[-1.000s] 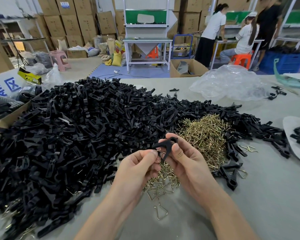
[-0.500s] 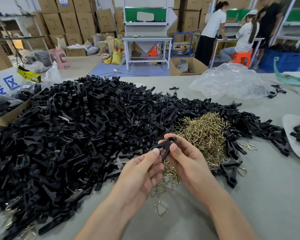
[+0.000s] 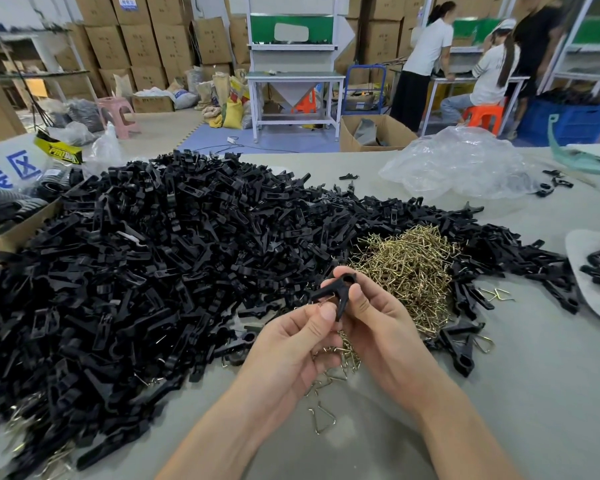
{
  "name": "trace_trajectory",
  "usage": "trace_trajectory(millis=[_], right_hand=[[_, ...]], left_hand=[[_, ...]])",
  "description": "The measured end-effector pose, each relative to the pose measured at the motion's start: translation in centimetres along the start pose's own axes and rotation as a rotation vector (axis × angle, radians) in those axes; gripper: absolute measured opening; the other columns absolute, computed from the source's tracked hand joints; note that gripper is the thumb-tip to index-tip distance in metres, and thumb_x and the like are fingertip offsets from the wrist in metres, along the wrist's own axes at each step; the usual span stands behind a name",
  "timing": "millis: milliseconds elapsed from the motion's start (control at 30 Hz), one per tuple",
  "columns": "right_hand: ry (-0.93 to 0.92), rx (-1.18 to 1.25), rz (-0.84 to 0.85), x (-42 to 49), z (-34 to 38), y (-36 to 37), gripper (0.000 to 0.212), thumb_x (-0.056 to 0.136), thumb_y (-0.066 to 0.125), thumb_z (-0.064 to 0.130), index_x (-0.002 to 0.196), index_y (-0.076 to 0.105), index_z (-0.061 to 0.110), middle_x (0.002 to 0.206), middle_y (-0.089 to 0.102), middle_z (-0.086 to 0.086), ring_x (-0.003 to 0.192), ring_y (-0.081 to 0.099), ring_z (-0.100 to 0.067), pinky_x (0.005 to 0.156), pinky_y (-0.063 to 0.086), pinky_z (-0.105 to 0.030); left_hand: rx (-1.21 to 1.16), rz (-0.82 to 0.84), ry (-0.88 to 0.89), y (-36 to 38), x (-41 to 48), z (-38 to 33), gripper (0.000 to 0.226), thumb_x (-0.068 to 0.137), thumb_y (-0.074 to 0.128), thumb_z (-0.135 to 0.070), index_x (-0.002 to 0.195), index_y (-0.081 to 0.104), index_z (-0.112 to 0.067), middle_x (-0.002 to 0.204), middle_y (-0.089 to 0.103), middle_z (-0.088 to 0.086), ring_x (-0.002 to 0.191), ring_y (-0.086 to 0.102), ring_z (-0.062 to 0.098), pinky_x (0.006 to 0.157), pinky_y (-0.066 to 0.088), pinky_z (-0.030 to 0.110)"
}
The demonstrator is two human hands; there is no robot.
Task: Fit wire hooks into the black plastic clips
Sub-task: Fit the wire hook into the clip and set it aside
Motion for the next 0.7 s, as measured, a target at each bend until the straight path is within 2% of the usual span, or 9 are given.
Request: trace_trajectory(millis=[267, 367, 400, 467, 567, 633, 700], right_hand=[[0.032, 0.002, 0.036, 0.0, -0.5, 0.1, 0.032, 0.088, 0.067, 0.023, 0.118, 0.070, 0.009, 0.101, 0.072, -0.012, 0.088, 0.069, -0.018, 0.078, 0.057, -0.027], [0.078, -0.027, 0.061, 0.0, -0.8, 0.4, 0.034, 0.088, 0.067, 0.029, 0.117, 0.070, 0.012, 0.092, 0.068, -0.013, 0.073, 0.063, -0.020, 0.061, 0.054, -0.032], [0.104, -0.032, 0.064, -0.1, -0.9, 0.5, 0.033, 0.090, 0.065, 0.032, 0.116, 0.070, 0.014, 0.092, 0.067, -0.015, 0.071, 0.060, -0.021, 0.056, 0.051, -0.034], [0.123, -0.012, 0.040, -0.2, -1.3, 0.6, 0.028, 0.094, 0.059, 0.036, 0.109, 0.072, 0.016, 0.095, 0.068, -0.013, 0.076, 0.061, -0.023, 0.059, 0.050, -0.035], [0.054, 0.008, -0.074, -0.1, -1.5, 0.6, 0.030, 0.100, 0.046, 0.034, 0.088, 0.066, 0.014, 0.081, 0.059, -0.005, 0.080, 0.062, -0.019, 0.079, 0.056, -0.035], [-0.003, -0.002, -0.167, 0.0, -1.6, 0.6, 0.036, 0.103, 0.042, 0.031, 0.076, 0.062, 0.018, 0.075, 0.055, -0.001, 0.074, 0.059, -0.016, 0.083, 0.056, -0.036], [-0.011, 0.064, -0.234, 0.0, -1.6, 0.4, 0.040, 0.103, 0.043, 0.027, 0.070, 0.062, 0.018, 0.077, 0.059, -0.003, 0.078, 0.065, -0.018, 0.083, 0.059, -0.036]], left_hand=[[-0.031, -0.016, 0.046, 0.0, 0.1, 0.4, 0.022, 0.083, 0.076, -0.029, 0.091, 0.075, -0.009, 0.081, 0.066, 0.003, 0.063, 0.057, 0.008, 0.059, 0.050, 0.023], [0.040, -0.092, 0.110, -0.4, 0.2, 0.3, 0.028, 0.078, 0.078, -0.035, 0.081, 0.066, -0.009, 0.075, 0.066, 0.005, 0.060, 0.057, 0.011, 0.055, 0.050, 0.023], [0.113, -0.141, 0.148, -0.6, 0.2, 0.2, 0.031, 0.075, 0.077, -0.037, 0.081, 0.063, -0.010, 0.074, 0.066, 0.006, 0.059, 0.057, 0.012, 0.054, 0.049, 0.023], [0.305, -0.221, 0.223, -1.0, 0.0, 0.0, 0.037, 0.073, 0.080, -0.043, 0.087, 0.058, -0.017, 0.072, 0.067, 0.001, 0.059, 0.058, 0.011, 0.054, 0.048, 0.020], [0.803, -0.313, 0.342, -1.0, -0.6, -0.2, 0.031, 0.076, 0.076, -0.051, 0.093, 0.051, -0.044, 0.081, 0.066, -0.017, 0.063, 0.057, -0.002, 0.059, 0.042, 0.011], [1.106, -0.319, 0.429, -0.3, -1.0, -0.2, 0.034, 0.079, 0.067, -0.054, 0.102, 0.042, -0.054, 0.097, 0.062, -0.031, 0.081, 0.059, -0.009, 0.068, 0.043, 0.010], [1.231, -0.324, 0.495, 0.3, -1.2, -0.5, 0.042, 0.081, 0.063, -0.055, 0.112, 0.035, -0.058, 0.105, 0.055, -0.042, 0.092, 0.053, -0.019, 0.076, 0.042, 0.005]])
Point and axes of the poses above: each hand's wrist, its own x-axis towards the middle knuckle, its own y-axis out of the palm, z = x × y, the point moved 6 cm from there along x, towards the middle knuckle
